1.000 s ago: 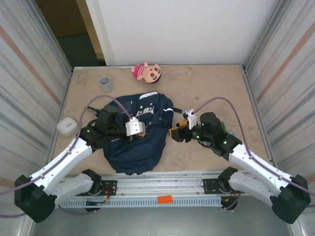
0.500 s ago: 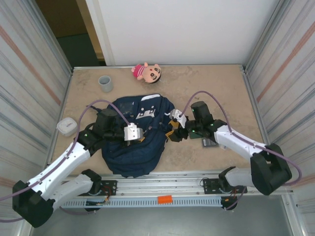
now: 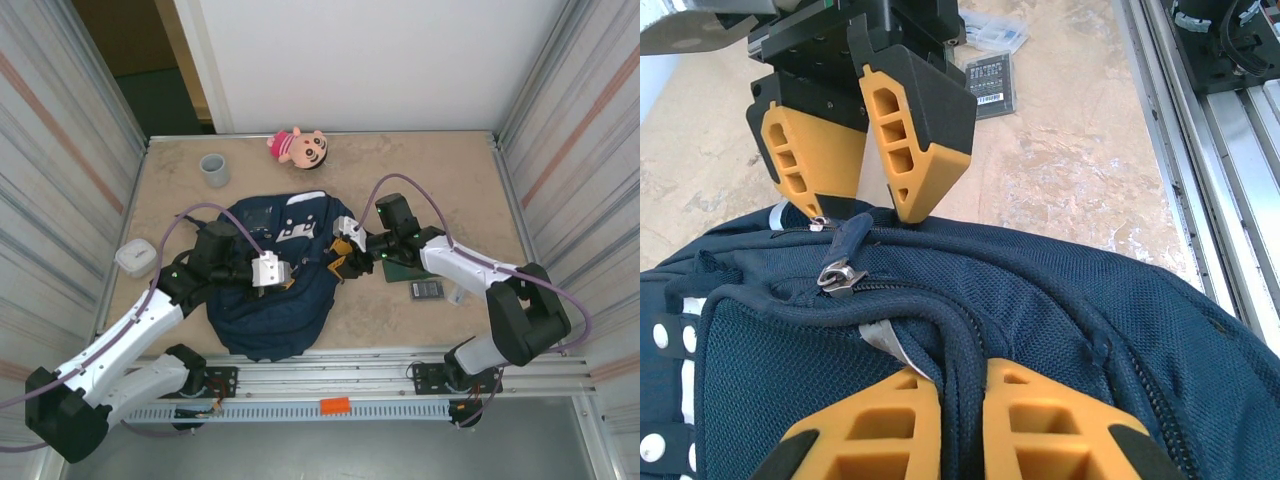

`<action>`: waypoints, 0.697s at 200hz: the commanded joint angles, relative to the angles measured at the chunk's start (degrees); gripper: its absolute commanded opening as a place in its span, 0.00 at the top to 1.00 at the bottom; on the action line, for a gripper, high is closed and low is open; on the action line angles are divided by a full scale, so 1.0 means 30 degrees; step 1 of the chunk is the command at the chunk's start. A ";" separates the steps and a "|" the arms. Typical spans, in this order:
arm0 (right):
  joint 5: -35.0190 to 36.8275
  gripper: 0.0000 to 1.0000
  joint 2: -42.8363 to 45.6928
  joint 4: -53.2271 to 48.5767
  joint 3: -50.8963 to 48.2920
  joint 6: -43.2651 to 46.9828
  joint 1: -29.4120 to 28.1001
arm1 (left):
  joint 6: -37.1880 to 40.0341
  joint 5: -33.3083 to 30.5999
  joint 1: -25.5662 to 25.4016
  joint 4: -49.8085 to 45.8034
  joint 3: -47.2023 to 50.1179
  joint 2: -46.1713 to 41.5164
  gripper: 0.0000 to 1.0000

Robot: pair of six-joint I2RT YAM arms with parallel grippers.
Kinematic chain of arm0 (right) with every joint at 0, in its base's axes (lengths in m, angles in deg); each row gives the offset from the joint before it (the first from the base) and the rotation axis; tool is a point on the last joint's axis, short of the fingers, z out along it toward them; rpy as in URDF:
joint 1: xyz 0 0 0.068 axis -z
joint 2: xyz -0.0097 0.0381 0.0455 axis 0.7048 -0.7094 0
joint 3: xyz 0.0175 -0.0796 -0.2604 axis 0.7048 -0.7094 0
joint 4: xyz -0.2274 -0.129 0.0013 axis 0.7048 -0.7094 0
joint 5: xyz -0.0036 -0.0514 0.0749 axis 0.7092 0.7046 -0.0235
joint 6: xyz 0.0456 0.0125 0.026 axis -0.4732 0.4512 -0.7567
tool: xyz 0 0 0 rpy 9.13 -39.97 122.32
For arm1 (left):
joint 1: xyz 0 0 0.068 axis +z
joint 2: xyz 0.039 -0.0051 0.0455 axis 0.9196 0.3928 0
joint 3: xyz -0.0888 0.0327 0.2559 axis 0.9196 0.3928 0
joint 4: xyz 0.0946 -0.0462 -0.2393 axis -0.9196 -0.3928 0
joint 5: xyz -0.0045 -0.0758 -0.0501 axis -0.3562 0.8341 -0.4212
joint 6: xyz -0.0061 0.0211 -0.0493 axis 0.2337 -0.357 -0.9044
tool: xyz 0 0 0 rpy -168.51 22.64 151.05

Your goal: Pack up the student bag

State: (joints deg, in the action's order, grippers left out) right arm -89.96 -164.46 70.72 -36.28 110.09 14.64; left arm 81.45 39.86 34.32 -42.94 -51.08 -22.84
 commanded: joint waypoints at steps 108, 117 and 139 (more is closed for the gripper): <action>-0.0612 0.62 -0.1844 0.0372 0.1791 -0.3334 0.0509 | 0.0319 0.1218 0.0304 0.1729 -0.0041 -0.0622 1.00; -0.0227 0.68 -0.1763 0.0391 0.1740 -0.3427 0.0478 | 0.0155 0.0980 0.0299 0.1931 -0.0011 -0.0647 1.00; 0.0973 0.82 -0.1165 0.0474 0.1355 -0.3559 0.0507 | -0.0469 0.0188 0.0300 0.2541 0.0091 -0.0537 1.00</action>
State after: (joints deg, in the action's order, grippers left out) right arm -90.46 -169.38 71.55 -32.43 101.39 15.97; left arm 81.21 40.21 34.95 -42.41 -50.88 -22.79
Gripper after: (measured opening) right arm 0.235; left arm 0.109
